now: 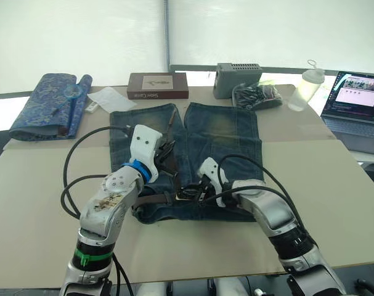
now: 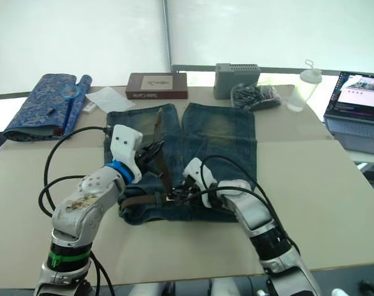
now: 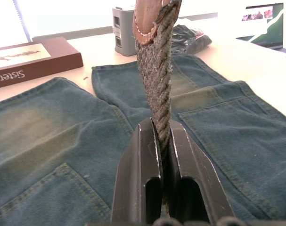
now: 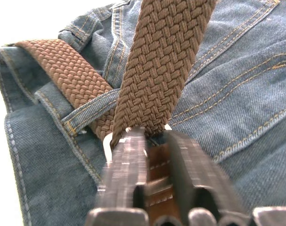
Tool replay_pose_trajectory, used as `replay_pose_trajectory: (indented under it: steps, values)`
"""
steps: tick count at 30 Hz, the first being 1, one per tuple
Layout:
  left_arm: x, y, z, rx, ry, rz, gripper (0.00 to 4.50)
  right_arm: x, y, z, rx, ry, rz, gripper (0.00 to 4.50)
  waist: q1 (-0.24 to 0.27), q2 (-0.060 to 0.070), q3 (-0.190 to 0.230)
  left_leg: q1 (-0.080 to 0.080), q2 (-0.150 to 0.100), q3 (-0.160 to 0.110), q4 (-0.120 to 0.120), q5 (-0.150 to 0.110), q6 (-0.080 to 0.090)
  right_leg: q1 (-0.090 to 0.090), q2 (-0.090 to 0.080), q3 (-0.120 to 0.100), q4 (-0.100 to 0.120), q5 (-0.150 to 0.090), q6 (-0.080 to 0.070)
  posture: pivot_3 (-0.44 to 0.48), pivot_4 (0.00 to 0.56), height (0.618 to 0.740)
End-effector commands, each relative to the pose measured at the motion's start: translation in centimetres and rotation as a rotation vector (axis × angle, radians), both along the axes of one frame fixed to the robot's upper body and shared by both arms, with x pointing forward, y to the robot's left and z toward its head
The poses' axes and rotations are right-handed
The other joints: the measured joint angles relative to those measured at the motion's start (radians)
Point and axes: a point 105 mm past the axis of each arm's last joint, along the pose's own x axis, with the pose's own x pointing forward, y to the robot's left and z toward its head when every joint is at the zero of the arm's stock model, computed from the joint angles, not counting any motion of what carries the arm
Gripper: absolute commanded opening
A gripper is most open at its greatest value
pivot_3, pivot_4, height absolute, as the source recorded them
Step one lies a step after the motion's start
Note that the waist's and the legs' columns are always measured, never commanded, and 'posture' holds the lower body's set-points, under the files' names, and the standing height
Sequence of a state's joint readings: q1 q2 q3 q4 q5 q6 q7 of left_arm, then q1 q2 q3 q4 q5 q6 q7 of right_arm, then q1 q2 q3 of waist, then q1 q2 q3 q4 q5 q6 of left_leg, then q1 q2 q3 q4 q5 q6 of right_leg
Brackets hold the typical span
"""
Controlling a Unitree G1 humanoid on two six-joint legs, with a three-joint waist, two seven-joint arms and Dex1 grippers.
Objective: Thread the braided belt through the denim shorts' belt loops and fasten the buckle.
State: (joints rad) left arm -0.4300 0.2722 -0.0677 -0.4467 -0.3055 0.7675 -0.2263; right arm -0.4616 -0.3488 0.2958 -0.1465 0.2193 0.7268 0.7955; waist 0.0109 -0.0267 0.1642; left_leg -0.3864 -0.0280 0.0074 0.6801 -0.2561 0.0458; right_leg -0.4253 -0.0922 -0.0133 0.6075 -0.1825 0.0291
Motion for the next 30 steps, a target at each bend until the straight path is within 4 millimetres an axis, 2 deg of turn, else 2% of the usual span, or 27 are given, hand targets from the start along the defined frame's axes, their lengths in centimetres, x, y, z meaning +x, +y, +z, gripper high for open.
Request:
replay_pose_trajectory:
  steps: [1,2,6,10,14,18,26,30]
  values:
    - [-0.2,-1.6,1.1,0.012,-0.054,-0.053,0.00,-0.4,-1.8,-0.3,-0.012,0.031,-0.055,2.66,0.002,0.000,0.000,0.000,0.000,0.000,0.000,0.000,0.000,0.000,0.000,0.000,0.000,0.000,0.000,0.000,0.150,0.740]
    - [-0.1,-1.7,1.0,0.015,-0.053,-0.060,0.00,-0.4,-2.0,0.0,0.005,0.025,-0.066,2.91,0.003,0.000,0.000,-0.001,0.000,0.000,0.000,0.000,0.000,0.000,0.000,0.000,-0.001,0.000,0.000,0.000,0.150,0.740]
    - [0.0,-2.9,0.6,0.034,-0.044,-0.104,0.00,-1.0,-3.4,2.2,0.095,0.024,-0.108,2.91,0.001,0.000,0.001,-0.004,0.000,0.000,0.000,0.000,0.000,-0.003,0.000,0.000,-0.001,0.000,0.001,0.000,0.150,0.740]
    - [0.0,-4.1,0.4,0.037,-0.031,-0.157,0.00,-1.6,-3.6,3.4,0.152,0.047,-0.134,2.91,0.000,0.000,0.001,-0.008,0.000,0.000,0.000,0.000,0.000,-0.008,0.000,0.001,0.000,0.000,0.000,0.000,0.150,0.740]
    - [-0.9,-5.5,0.0,0.100,-0.048,-0.249,0.00,-1.3,-4.5,6.6,0.419,0.131,-0.231,2.91,0.000,0.000,0.001,-0.012,0.000,0.000,0.000,0.000,0.000,-0.013,0.001,0.001,0.002,0.000,0.000,0.000,0.150,0.740]
    - [-0.8,-5.7,-0.3,0.152,-0.081,-0.271,0.00,-1.2,-5.7,8.2,0.530,0.192,-0.274,2.91,0.001,0.000,0.001,-0.013,-0.001,0.000,0.001,0.000,0.000,-0.013,0.000,0.001,0.002,0.001,0.000,0.000,0.150,0.740]
    - [-0.6,-5.9,-0.7,0.328,-0.211,-0.290,0.00,-0.6,-5.4,10.7,0.635,0.250,-0.289,2.91,-0.003,0.001,0.001,-0.014,0.000,0.000,0.000,0.000,0.000,-0.014,0.000,0.001,0.003,0.001,0.000,0.000,0.150,0.740]
    - [-0.7,-6.1,-0.8,0.382,-0.256,-0.303,0.00,-0.3,-4.7,11.1,0.631,0.257,-0.310,2.91,-0.002,0.001,0.001,-0.014,0.000,0.001,0.000,0.000,0.001,-0.014,0.000,0.001,0.003,0.001,0.000,0.000,0.150,0.740]
